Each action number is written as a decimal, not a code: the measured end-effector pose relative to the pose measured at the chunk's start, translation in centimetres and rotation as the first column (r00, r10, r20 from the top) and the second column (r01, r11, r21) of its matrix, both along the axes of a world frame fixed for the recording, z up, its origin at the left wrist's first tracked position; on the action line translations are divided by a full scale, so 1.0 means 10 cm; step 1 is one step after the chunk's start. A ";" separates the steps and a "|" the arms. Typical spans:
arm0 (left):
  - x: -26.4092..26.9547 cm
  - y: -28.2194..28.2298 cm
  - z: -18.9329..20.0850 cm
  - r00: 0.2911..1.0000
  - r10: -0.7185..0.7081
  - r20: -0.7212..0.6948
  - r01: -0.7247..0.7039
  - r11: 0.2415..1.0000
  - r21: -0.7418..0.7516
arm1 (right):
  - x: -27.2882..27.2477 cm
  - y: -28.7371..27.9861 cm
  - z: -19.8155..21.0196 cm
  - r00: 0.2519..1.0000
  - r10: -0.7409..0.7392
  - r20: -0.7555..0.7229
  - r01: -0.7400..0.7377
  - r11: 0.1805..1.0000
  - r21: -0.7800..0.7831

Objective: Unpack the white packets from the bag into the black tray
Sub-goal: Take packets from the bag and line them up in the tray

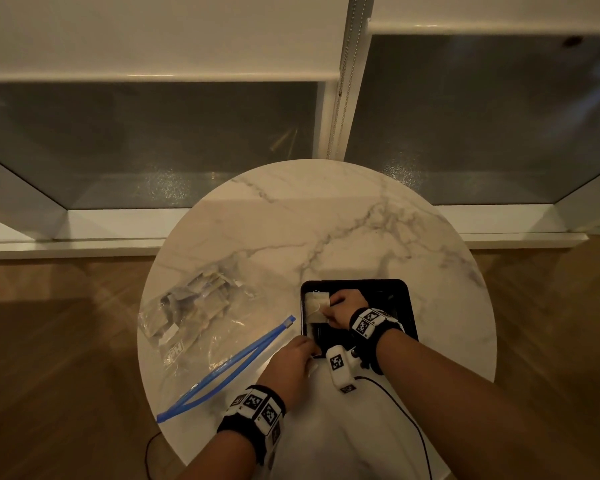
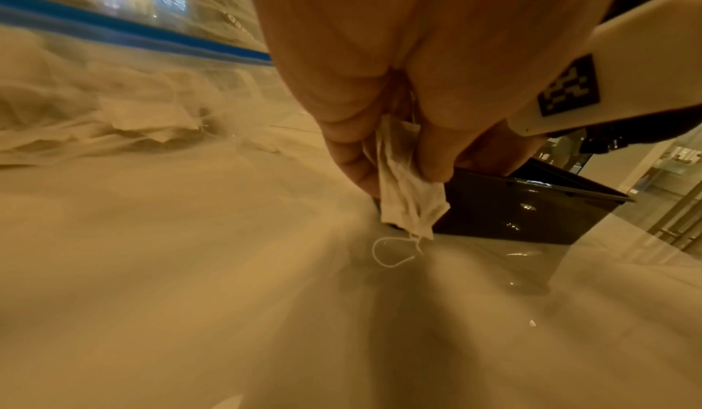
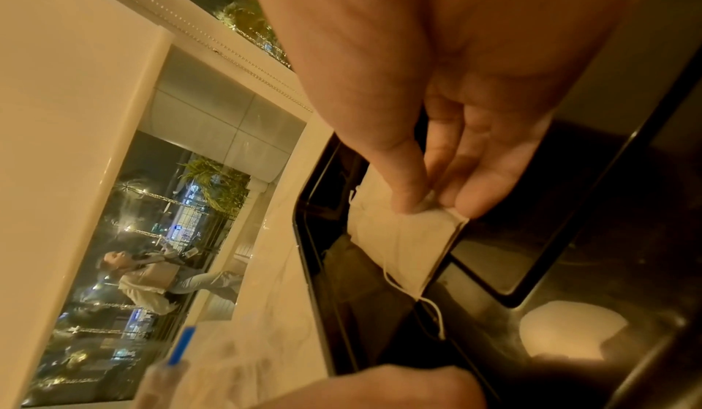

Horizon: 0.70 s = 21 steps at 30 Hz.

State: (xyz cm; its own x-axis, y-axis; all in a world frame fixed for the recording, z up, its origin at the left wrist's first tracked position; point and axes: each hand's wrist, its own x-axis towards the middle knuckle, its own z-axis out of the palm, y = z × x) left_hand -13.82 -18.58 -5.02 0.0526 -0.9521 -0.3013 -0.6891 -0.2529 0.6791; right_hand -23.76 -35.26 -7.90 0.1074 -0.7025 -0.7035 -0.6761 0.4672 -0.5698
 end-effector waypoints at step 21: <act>0.00 0.00 -0.02 1.000 -0.013 0.002 0.013 1.000 -0.014 | 0.00 -0.02 -0.10 0.990 -0.082 0.116 0.090 0.994 -0.062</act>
State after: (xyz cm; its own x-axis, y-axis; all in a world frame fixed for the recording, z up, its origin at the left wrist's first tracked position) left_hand -13.79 -18.57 -5.20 0.0405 -0.9568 -0.2880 -0.6935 -0.2344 0.6812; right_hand -23.77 -35.42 -8.93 0.1205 -0.7576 -0.6415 -0.5645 0.4792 -0.6721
